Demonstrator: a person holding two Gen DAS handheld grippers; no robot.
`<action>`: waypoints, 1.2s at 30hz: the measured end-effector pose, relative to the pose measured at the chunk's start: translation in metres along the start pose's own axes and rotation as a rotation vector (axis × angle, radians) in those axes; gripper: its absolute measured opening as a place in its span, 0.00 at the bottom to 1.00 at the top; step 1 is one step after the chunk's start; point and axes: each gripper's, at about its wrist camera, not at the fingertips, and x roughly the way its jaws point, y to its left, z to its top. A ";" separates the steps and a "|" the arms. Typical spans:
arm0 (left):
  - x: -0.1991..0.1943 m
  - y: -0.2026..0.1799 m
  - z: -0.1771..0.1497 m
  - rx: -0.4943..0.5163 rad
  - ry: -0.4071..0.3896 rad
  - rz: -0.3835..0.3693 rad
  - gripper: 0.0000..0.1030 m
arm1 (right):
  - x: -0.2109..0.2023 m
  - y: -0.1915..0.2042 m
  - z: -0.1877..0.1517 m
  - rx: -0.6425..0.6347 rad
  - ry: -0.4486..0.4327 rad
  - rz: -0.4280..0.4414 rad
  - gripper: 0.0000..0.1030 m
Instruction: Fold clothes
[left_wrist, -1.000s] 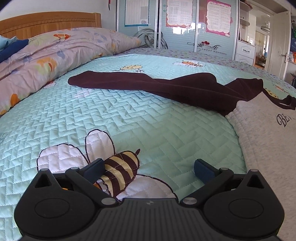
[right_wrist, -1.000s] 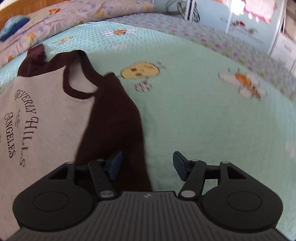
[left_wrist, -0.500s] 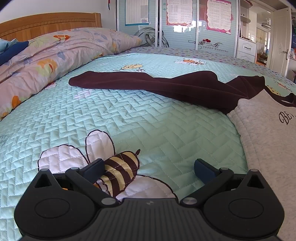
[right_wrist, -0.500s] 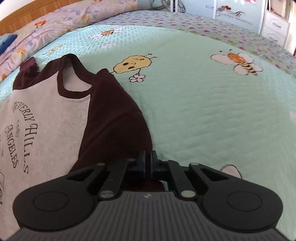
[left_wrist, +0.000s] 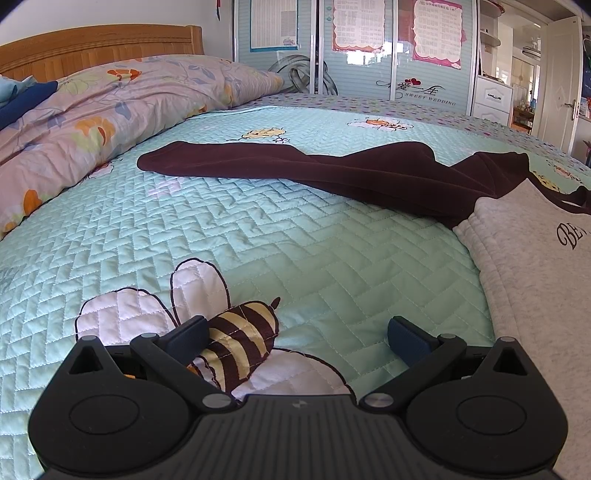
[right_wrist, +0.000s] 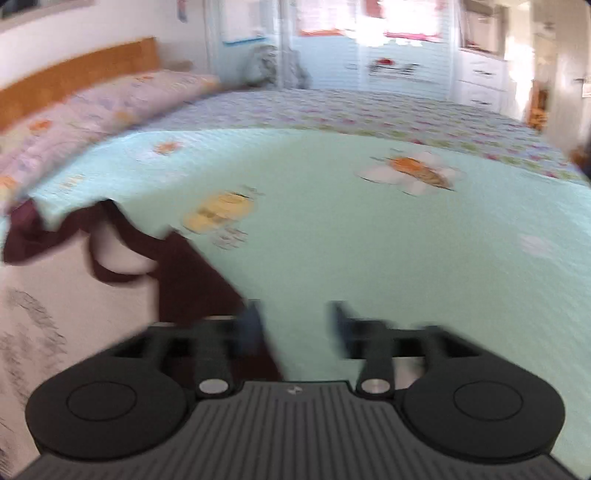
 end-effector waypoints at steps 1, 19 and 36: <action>0.000 0.000 0.000 0.000 0.000 0.001 1.00 | 0.003 0.002 0.002 -0.004 -0.002 0.007 0.77; -0.001 0.004 -0.001 -0.005 0.001 -0.004 1.00 | 0.011 -0.020 -0.003 0.158 -0.074 -0.094 0.54; -0.001 0.004 0.000 0.003 -0.001 0.006 1.00 | -0.132 -0.037 -0.122 0.491 -0.278 -0.353 0.52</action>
